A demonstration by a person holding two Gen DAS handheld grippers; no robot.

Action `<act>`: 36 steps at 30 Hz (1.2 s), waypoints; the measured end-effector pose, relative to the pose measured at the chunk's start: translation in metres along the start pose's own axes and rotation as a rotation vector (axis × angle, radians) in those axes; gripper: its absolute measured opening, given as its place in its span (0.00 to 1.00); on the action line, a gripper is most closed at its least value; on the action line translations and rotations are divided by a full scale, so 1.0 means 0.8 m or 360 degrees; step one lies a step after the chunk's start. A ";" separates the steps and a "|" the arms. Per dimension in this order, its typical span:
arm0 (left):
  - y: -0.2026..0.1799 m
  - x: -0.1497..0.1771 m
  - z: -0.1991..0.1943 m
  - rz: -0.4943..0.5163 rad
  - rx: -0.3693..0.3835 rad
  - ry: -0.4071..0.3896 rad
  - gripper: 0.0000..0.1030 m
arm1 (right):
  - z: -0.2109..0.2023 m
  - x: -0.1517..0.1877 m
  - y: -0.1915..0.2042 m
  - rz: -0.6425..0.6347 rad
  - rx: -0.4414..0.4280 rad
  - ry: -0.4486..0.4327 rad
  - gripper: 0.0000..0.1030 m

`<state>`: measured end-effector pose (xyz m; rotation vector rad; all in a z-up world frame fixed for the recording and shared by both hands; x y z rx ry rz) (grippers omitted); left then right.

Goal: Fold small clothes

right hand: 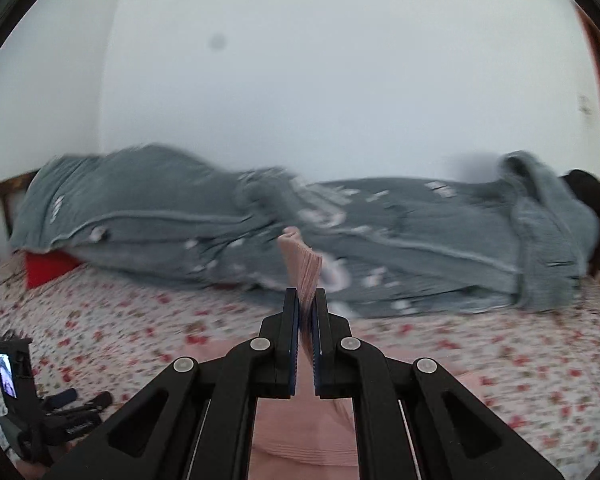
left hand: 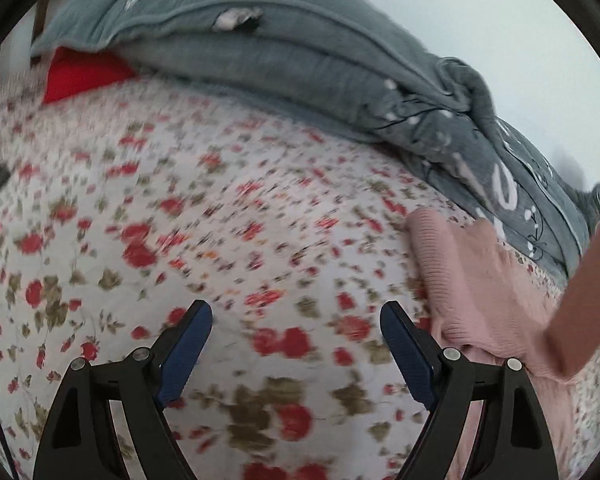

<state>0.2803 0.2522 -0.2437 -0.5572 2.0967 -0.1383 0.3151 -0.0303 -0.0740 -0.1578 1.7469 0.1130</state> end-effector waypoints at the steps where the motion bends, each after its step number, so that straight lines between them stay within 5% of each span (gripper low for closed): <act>1: 0.009 -0.002 0.000 -0.0041 0.0018 -0.0009 0.83 | 0.013 0.013 0.019 -0.0002 -0.0029 0.0039 0.05; 11: 0.044 -0.018 -0.010 -0.0108 0.0020 -0.0104 0.83 | 0.100 0.148 0.115 0.0041 -0.0271 0.0471 0.08; 15: 0.029 -0.018 -0.005 -0.0095 0.0046 -0.0100 0.83 | 0.096 0.172 0.129 0.0041 -0.0475 0.0669 0.35; 17: 0.013 -0.015 -0.004 -0.0060 0.0085 -0.0096 0.83 | 0.079 0.168 0.123 0.0021 -0.0499 0.0652 0.37; 22: -0.039 -0.001 0.000 0.0071 0.0225 -0.0041 0.83 | 0.011 0.134 0.050 -0.0106 -0.0405 0.0413 0.55; 26: -0.095 0.014 0.004 0.0072 0.0516 0.0064 0.80 | -0.022 0.125 -0.042 -0.0207 -0.0194 0.0344 0.56; 29: -0.130 0.024 0.008 0.0086 0.0658 0.0138 0.62 | -0.035 0.129 -0.122 -0.0197 -0.0031 0.0339 0.56; 32: -0.153 0.038 0.023 0.0107 0.0655 0.0222 0.45 | -0.040 0.142 -0.195 -0.0084 0.0057 0.0369 0.56; 36: -0.160 0.030 0.031 0.0134 0.0549 0.0154 0.44 | -0.034 0.155 -0.248 0.0021 0.0098 0.0364 0.56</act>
Point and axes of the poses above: each gripper's, at about its wrist camera, not at the fingertips, and z roughly the way its jaws point, y to its left, x to its underside, the point moved 6 cm from there along z, roughly the way its jaws point, and after that the axes turned 12 degrees about -y, right-handed, at the moved point
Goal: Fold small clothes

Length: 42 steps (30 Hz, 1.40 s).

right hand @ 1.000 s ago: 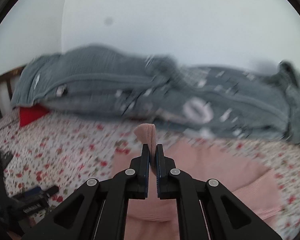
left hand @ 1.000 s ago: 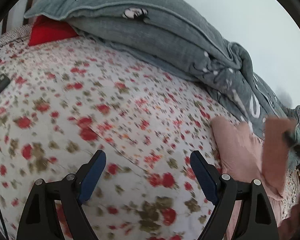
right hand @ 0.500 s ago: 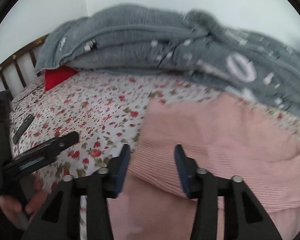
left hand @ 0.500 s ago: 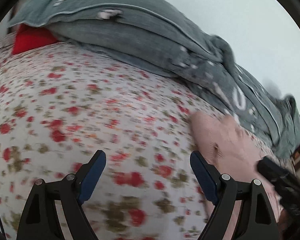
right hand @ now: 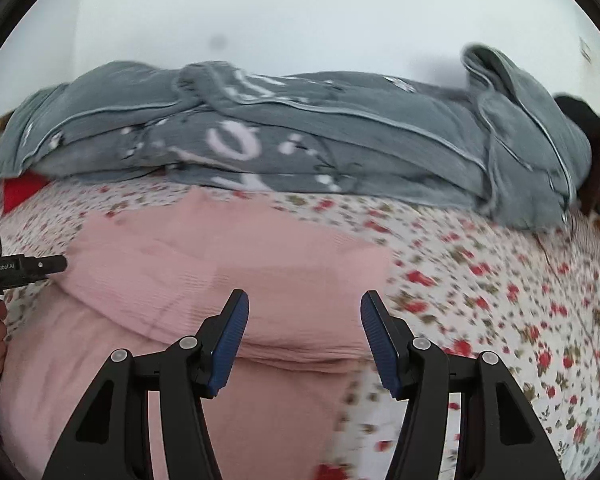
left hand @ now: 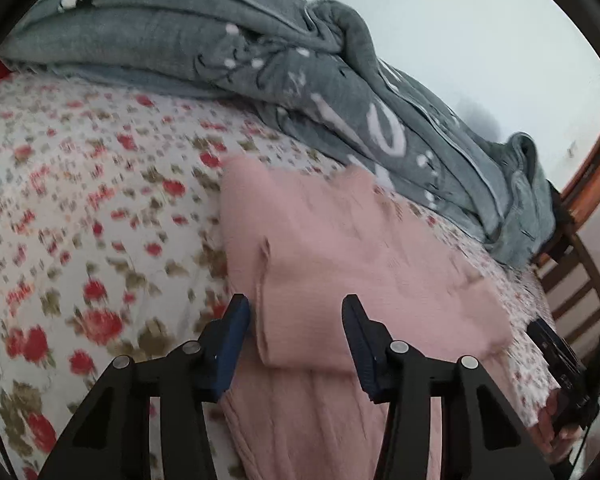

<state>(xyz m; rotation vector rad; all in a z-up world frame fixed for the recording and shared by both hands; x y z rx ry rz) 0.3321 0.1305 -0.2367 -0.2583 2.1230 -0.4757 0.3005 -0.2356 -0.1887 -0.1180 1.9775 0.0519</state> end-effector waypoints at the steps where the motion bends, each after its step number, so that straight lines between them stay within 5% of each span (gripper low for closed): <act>1: -0.001 -0.002 0.001 0.0006 0.0004 -0.0009 0.44 | 0.003 0.000 -0.006 0.0011 -0.0001 -0.0004 0.56; 9: -0.014 -0.014 0.037 0.0117 -0.0008 0.0071 0.42 | 0.016 0.012 -0.031 0.0162 -0.0091 -0.0029 0.56; 11: -0.017 -0.018 0.040 0.0159 -0.0028 0.0067 0.08 | 0.014 0.013 -0.029 0.0151 -0.0107 -0.0032 0.56; 16: -0.042 -0.052 0.017 0.0218 0.0178 -0.0130 0.07 | 0.005 0.012 -0.031 0.0170 -0.0127 -0.0087 0.56; 20: -0.038 -0.088 0.022 0.0194 0.0178 -0.0191 0.07 | 0.008 0.011 -0.036 0.0208 -0.0118 -0.0094 0.56; 23: -0.015 -0.068 0.044 0.0222 0.0010 -0.0142 0.07 | 0.032 0.024 -0.031 0.0163 -0.0084 0.0052 0.58; 25: 0.005 -0.036 0.070 0.0222 -0.0110 0.0023 0.08 | 0.046 0.035 -0.026 0.0123 -0.0060 0.0145 0.58; 28: 0.011 -0.032 0.070 0.0192 -0.0095 0.0040 0.14 | 0.054 0.042 -0.023 0.0090 -0.0052 0.0206 0.58; 35: -0.004 -0.034 0.043 0.0242 -0.0083 -0.0022 0.58 | 0.055 0.047 -0.025 0.0112 -0.0027 0.0224 0.62; 37: -0.013 -0.034 0.036 0.0291 -0.0023 -0.0072 0.61 | 0.060 0.050 -0.025 0.0109 -0.0022 0.0254 0.63; 42: 0.003 -0.013 0.068 0.0290 -0.0147 0.0047 0.69 | 0.059 0.053 -0.034 0.0193 -0.0048 0.0265 0.67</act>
Point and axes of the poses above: each gripper's, at about its wrist camera, not at the fingertips, and z roughly the way its jaws point, y to its left, x to its underside, the point moved 6 cm from there along z, roughly the way its jaws point, and after that the axes turned 12 degrees about -y, right-handed, at the moved point
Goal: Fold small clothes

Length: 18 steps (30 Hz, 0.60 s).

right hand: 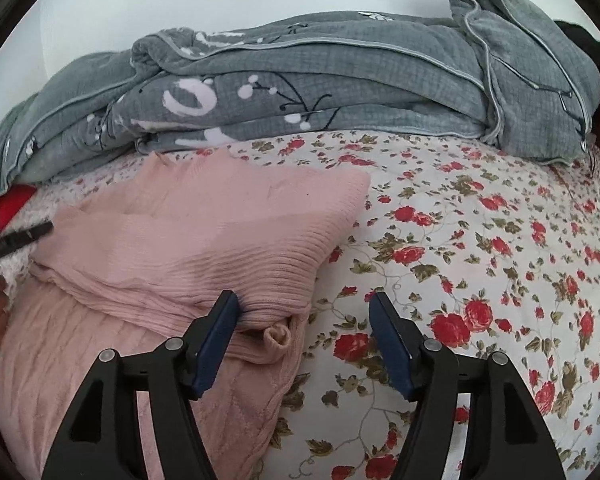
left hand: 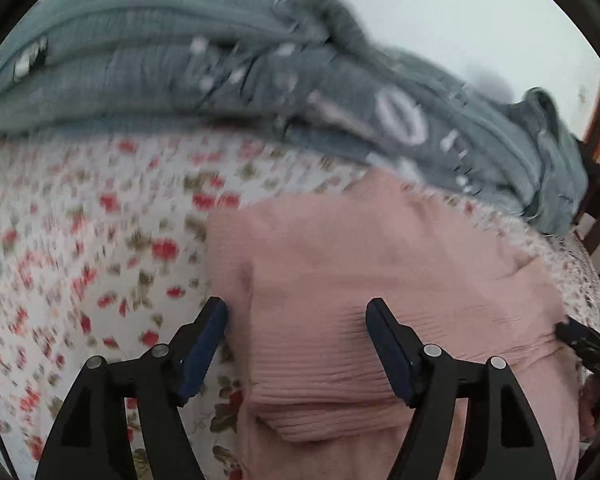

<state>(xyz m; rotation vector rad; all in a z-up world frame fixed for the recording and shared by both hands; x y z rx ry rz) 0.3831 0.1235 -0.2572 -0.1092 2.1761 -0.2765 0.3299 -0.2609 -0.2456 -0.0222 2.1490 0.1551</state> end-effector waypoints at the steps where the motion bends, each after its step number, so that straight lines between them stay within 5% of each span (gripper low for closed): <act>1: 0.005 0.002 0.005 -0.0044 0.0012 0.0039 0.69 | 0.002 0.001 -0.001 0.0016 -0.0004 0.0014 0.68; 4: 0.015 0.002 0.000 -0.0132 0.0061 -0.0001 0.69 | 0.004 0.003 -0.005 0.0065 -0.0032 0.0037 0.69; 18: 0.008 0.004 0.002 -0.0061 0.0019 0.0008 0.72 | -0.007 0.006 -0.006 0.0123 -0.0058 -0.0002 0.66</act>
Point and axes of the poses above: each gripper's, at about its wrist camera, not at the fingertips, and z roughly the way its jaws point, y to its left, x to its underside, the point moved 6 cm from there along z, roughly the way its jaws point, and after that the axes turned 12 degrees about -y, right-handed, at the moved point
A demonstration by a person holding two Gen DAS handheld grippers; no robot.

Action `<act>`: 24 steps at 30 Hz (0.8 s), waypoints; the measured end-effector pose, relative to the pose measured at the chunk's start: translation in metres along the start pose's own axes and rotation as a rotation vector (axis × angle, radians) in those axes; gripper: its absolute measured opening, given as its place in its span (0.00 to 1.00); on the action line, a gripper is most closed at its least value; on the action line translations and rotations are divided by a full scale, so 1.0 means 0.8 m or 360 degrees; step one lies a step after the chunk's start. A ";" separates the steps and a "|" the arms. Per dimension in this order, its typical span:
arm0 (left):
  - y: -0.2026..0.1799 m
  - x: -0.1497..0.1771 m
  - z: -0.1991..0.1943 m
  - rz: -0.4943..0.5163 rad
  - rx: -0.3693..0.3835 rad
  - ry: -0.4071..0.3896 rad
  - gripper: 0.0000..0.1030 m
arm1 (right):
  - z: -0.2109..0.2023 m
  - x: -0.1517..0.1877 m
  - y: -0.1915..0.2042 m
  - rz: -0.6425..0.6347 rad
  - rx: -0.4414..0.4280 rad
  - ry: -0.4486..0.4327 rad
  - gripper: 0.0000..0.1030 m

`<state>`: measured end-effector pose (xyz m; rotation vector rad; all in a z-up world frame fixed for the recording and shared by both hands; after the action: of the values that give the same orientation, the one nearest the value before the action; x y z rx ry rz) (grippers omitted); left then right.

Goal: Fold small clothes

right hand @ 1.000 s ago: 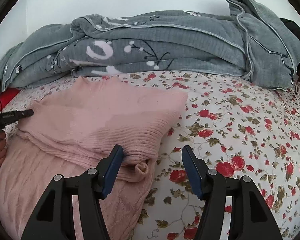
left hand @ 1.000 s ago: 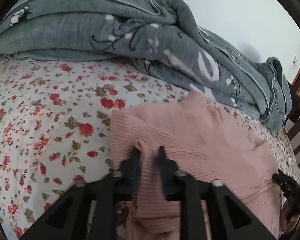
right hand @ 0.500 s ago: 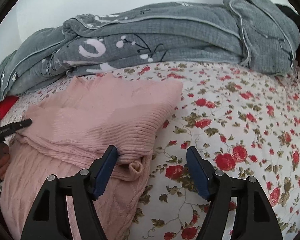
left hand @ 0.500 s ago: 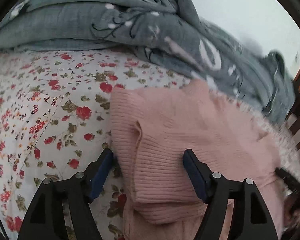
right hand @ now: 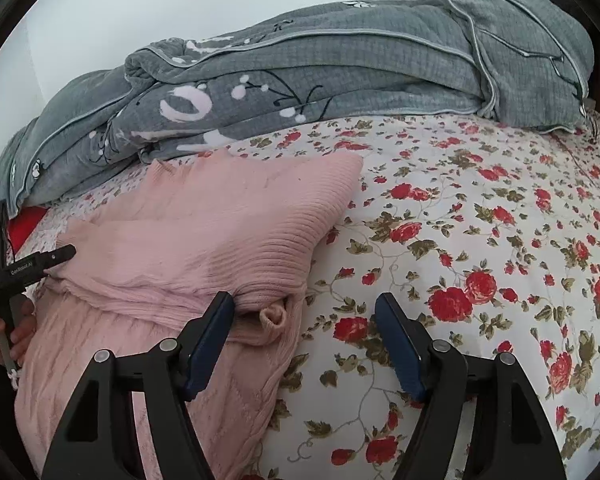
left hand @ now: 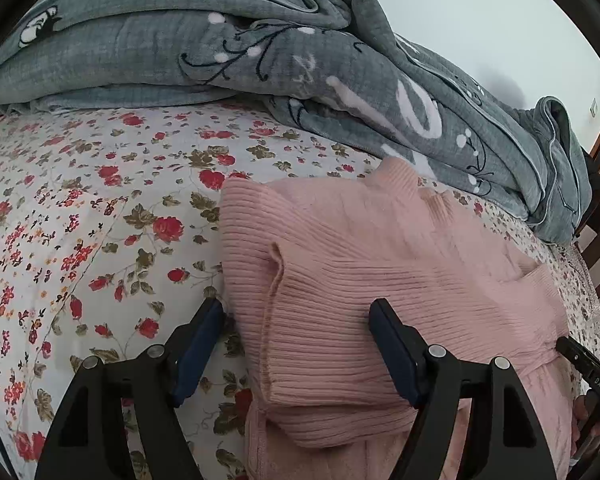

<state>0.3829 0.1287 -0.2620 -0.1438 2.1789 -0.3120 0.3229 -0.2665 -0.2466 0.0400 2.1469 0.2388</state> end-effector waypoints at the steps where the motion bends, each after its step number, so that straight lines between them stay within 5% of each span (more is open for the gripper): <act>1: 0.000 0.000 -0.001 -0.0003 0.0002 -0.0001 0.72 | -0.001 0.000 -0.001 0.0007 -0.0002 -0.0002 0.64; 24: -0.001 -0.003 -0.005 -0.0018 0.0010 -0.0008 0.72 | -0.005 0.000 0.000 -0.0046 0.0069 -0.0008 0.60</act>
<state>0.3810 0.1293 -0.2577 -0.1534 2.1724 -0.3246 0.3198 -0.2673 -0.2449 0.0349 2.1462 0.1749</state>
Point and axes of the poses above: each gripper's, at about its wrist camera, not at the fingertips, and z roughly the way its jaws point, y to its left, x to its underside, the point moved 6 cm from there along z, roughly the way its jaws point, and after that the axes turned 12 degrees about -y, right-handed, at the moved point
